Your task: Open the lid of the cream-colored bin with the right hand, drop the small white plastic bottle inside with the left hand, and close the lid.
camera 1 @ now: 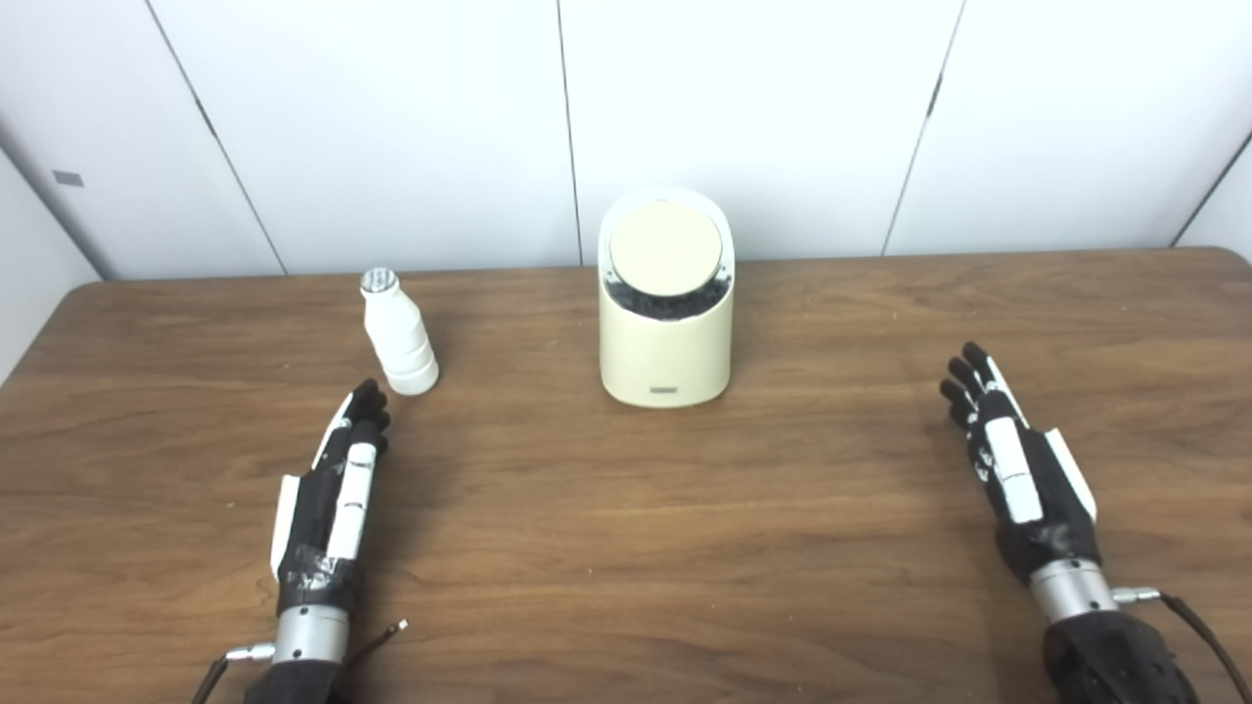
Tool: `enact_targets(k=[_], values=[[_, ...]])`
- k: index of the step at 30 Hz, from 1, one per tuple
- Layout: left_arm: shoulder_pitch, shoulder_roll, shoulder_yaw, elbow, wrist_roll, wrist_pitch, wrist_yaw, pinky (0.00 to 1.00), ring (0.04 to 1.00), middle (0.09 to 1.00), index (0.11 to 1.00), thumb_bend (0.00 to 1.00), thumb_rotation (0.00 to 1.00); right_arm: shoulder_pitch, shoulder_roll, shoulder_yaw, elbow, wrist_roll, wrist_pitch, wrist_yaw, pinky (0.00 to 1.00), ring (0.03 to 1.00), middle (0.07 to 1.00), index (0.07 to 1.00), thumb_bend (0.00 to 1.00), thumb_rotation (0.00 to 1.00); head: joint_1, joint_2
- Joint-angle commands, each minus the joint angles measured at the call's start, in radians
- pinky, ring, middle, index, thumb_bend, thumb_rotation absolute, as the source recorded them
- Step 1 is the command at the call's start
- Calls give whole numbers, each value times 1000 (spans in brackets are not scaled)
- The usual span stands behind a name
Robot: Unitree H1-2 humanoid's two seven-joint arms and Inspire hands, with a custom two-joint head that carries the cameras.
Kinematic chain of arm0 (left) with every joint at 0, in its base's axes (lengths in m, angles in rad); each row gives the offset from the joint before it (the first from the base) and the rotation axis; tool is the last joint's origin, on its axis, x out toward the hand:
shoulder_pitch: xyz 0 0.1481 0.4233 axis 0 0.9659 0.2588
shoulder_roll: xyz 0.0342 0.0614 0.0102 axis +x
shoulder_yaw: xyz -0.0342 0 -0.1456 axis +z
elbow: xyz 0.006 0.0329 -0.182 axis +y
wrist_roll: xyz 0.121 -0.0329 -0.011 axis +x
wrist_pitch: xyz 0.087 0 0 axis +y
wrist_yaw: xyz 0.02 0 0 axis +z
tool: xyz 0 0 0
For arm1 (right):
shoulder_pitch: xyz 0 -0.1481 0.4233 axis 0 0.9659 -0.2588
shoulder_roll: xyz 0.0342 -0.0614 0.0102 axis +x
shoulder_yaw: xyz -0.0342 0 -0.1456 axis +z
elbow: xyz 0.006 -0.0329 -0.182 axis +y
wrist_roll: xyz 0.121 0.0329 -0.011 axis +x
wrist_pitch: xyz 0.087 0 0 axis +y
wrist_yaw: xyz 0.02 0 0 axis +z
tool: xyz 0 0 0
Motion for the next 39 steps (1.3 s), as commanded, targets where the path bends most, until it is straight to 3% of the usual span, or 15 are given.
enact_targets(k=[1, 3, 7, 10, 15, 17, 23, 32, 39], values=[[17, -5, -17, 1, 18, -12, 2, 972, 947, 940, 948, 424, 826, -66, -24, -3, -21, 4, -5, 5, 1000, 978, 983, 990, 642, 902, 0, 0], [17, -5, -17, 0, 24, -11, 5, 966, 944, 937, 948, 435, 817, -95, -29, 3, -33, -9, 20, -1, 1000, 980, 981, 984, 648, 871, -2, -2], [16, -1, -21, 5, 42, -13, 6, 958, 941, 938, 947, 472, 826, -149, -38, 30, -64, -47, 35, 0, 958, 959, 963, 943, 633, 690, -3, -6], [15, -3, -19, 14, 30, -26, 3, 959, 947, 940, 947, 445, 795, -194, -35, 51, -84, -56, 55, 5, 934, 952, 951, 932, 628, 599, -2, -9], [19, -7, -19, 13, 29, -28, 4, 965, 947, 936, 943, 407, 787, -266, -26, 93, -130, -124, 144, -16, 944, 955, 939, 922, 675, 602, -4, -8], [21, -7, -21, 10, 29, -30, 2, 963, 947, 937, 947, 382, 791, -312, -35, 131, -144, -206, 181, -19, 911, 935, 932, 927, 682, 599, 0, -5], [28, -6, -26, 4, 30, -38, -2, 945, 942, 936, 948, 404, 803, -420, -40, 207, -160, -355, 290, -12, 899, 916, 922, 926, 730, 479, 0, -1], [33, -10, -30, -6, 28, -35, -3, 945, 943, 940, 948, 394, 782, -560, -35, 268, -71, -436, 321, 6, 860, 921, 932, 929, 792, 479, 6, 7], [29, -20, -33, -1, 32, -37, 4, 944, 943, 939, 947, 375, 785, -657, -35, 313, 33, -470, 296, 26, 866, 928, 937, 938, 843, 395, 13, 4]])
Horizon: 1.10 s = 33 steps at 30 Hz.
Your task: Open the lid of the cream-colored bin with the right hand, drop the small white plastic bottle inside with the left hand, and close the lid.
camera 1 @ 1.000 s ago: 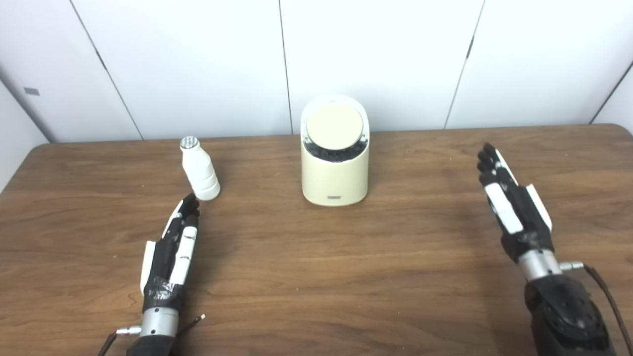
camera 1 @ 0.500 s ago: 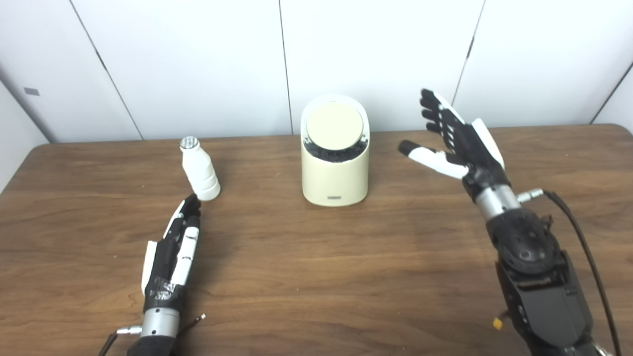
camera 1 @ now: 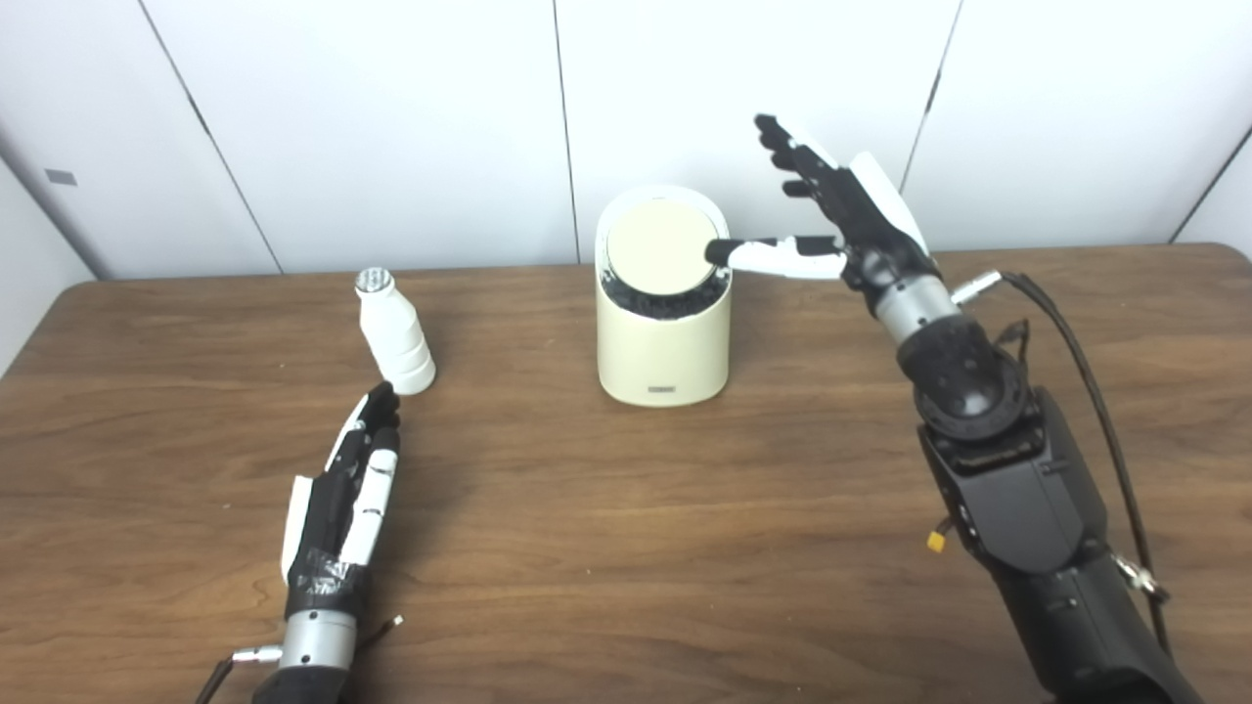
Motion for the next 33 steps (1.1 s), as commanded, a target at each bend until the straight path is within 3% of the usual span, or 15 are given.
enact_targets(k=[1, 9, 14, 17, 23, 33], values=[[18, -17, -14, 15, 3, -27, 5, 938, 939, 938, 944, 382, 782, -75, -8, 4, 13, -12, -39, 0, 865, 929, 942, 939, 847, 391, 0, -3], [15, -28, -6, 36, -23, -40, 4, 948, 935, 936, 940, 382, 785, -144, 5, 49, 146, -66, -102, -29, 808, 904, 929, 920, 868, 337, 1, -15], [14, -37, 3, 38, -62, -31, -2, 983, 948, 945, 952, 336, 844, -174, 15, 73, 235, -99, -174, -55, 818, 898, 920, 921, 925, 377, -2, -20], [12, -32, 5, 45, -71, -41, -5, 981, 946, 946, 951, 341, 856, -185, 22, 83, 270, -122, -180, -66, 828, 906, 920, 917, 886, 296, -5, -20], [10, -46, 18, 37, -113, -25, -3, 972, 938, 941, 940, 352, 839, -199, 30, 94, 323, -143, -200, -81, 830, 912, 924, 913, 863, 236, -6, -19], [10, -63, 37, 28, -148, -18, 1, 940, 916, 919, 912, 409, 819, -203, 28, 101, 353, -155, -220, -91, 833, 913, 920, 907, 852, 205, -3, -10]])
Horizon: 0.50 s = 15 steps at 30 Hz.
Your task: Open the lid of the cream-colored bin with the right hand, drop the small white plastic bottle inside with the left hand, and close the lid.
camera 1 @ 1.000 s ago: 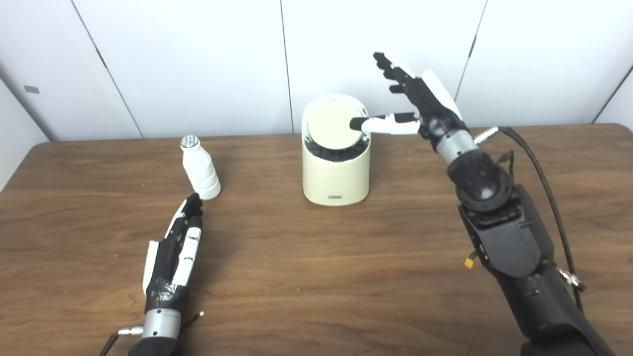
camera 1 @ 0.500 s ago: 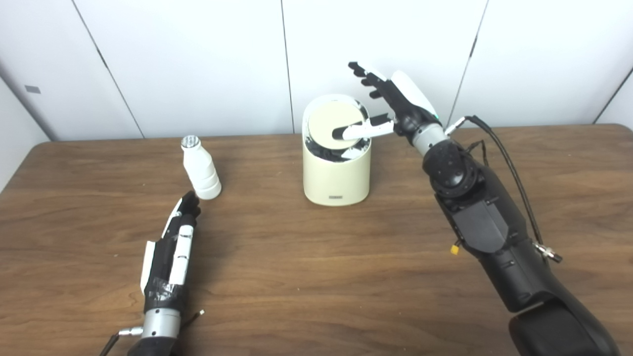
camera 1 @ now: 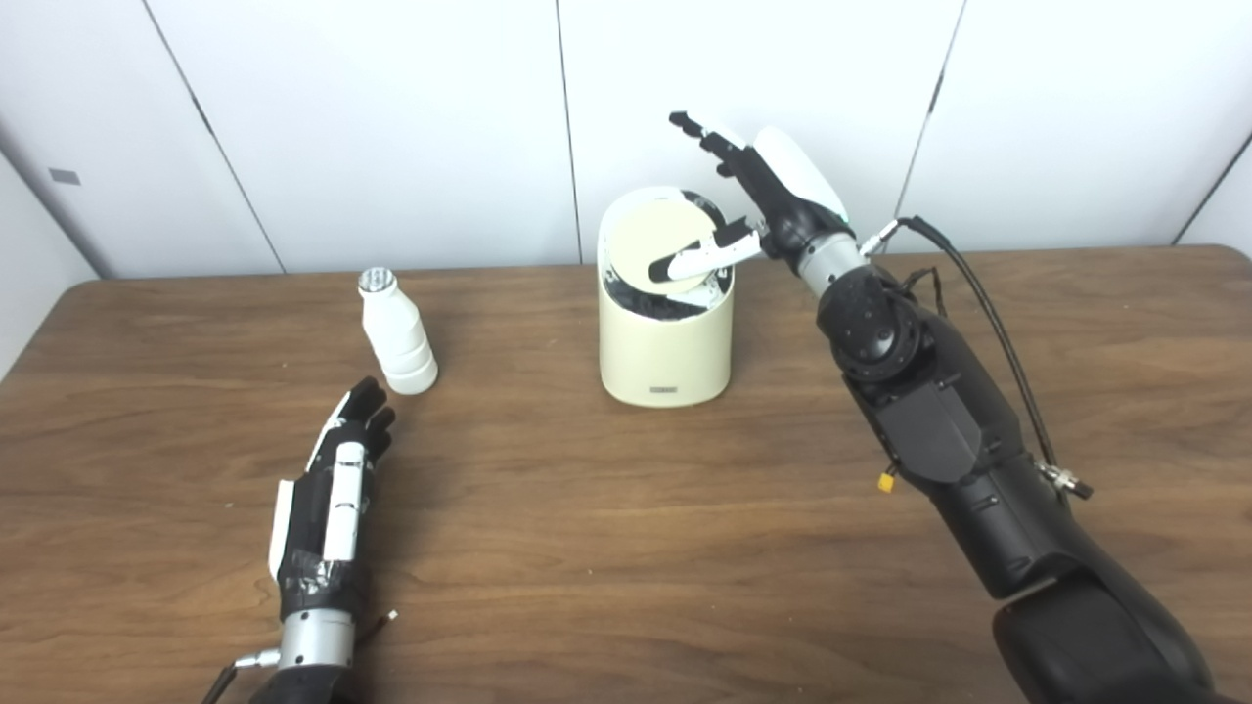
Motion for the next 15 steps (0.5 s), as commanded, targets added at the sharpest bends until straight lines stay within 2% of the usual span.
enact_targets(k=[1, 9, 15], values=[[15, -19, -7, 24, -18, -5, -1, 935, 916, 919, 909, 408, 819, -51, -3, 3, -2, -23, -10, -15, 833, 913, 919, 907, 851, 204, -2, 1], [17, -13, -3, 20, -32, -6, -6, 948, 924, 928, 918, 413, 810, -55, -12, 20, 12, -54, -30, -40, 832, 904, 910, 898, 863, 169, -9, 8], [16, -15, -4, 13, -30, 0, 2, 945, 924, 924, 913, 424, 792, -56, -28, 41, 22, -84, -39, -47, 903, 906, 907, 904, 915, 61, -9, 11]])
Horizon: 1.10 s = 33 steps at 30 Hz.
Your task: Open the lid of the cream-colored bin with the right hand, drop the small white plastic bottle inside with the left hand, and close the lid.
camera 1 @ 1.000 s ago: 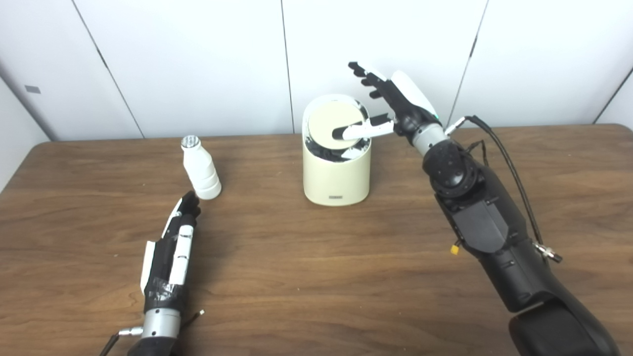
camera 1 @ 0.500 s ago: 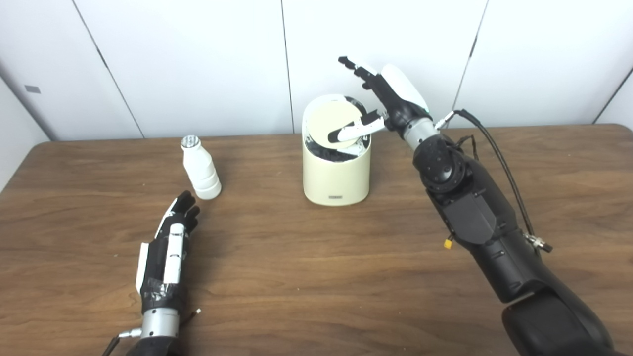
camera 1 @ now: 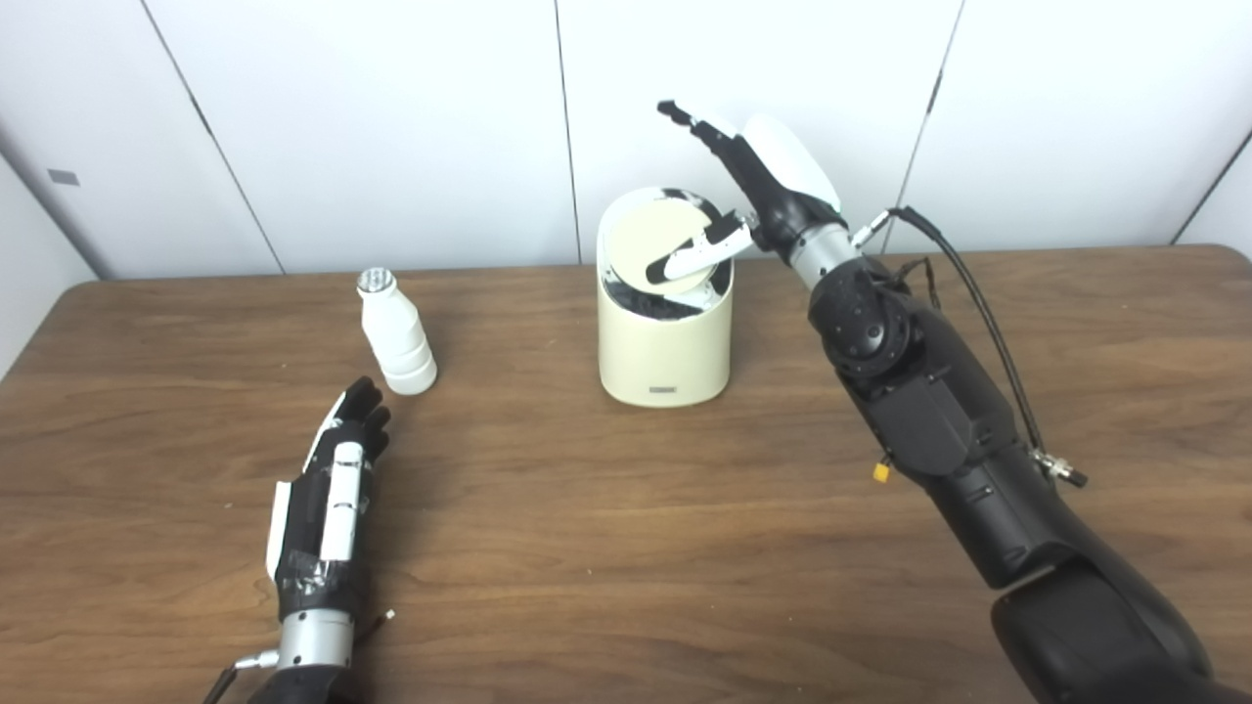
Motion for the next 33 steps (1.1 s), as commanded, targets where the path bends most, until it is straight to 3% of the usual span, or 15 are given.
enact_targets(k=[1, 5, 16, 22, 28, 33], values=[[16, -17, -6, 13, 0, -1, 6, 942, 922, 922, 912, 434, 784, -26, -24, 5, 12, -36, -1, -3, 912, 908, 907, 904, 924, 47, -2, 0], [16, -14, -10, 16, 5, -7, 4, 942, 921, 922, 912, 431, 789, -17, -24, -1, 14, -20, -3, 0, 895, 908, 907, 900, 935, 170, 0, -1], [22, -6, -19, 17, 11, -5, -7, 945, 922, 925, 923, 389, 773, 25, 0, -108, -114, 105, 63, 40, 775, 868, 902, 895, 681, 622, 6, -2], [20, -3, -24, 20, 11, -7, -12, 960, 929, 931, 931, 349, 732, 85, -5, -190, -244, 201, 124, 83, 792, 869, 897, 889, 604, 660, 3, -5], [17, 5, -27, 30, 16, -10, -14, 959, 939, 940, 939, 356, 744, 182, -39, -208, -373, 209, 207, 119, 767, 853, 895, 899, 514, 701, 3, -9], [20, 8, -26, 26, 16, -10, -11, 965, 939, 940, 944, 342, 746, 292, -51, -234, -463, 232, 226, 127, 781, 853, 892, 904, 480, 721, -1, -7]])
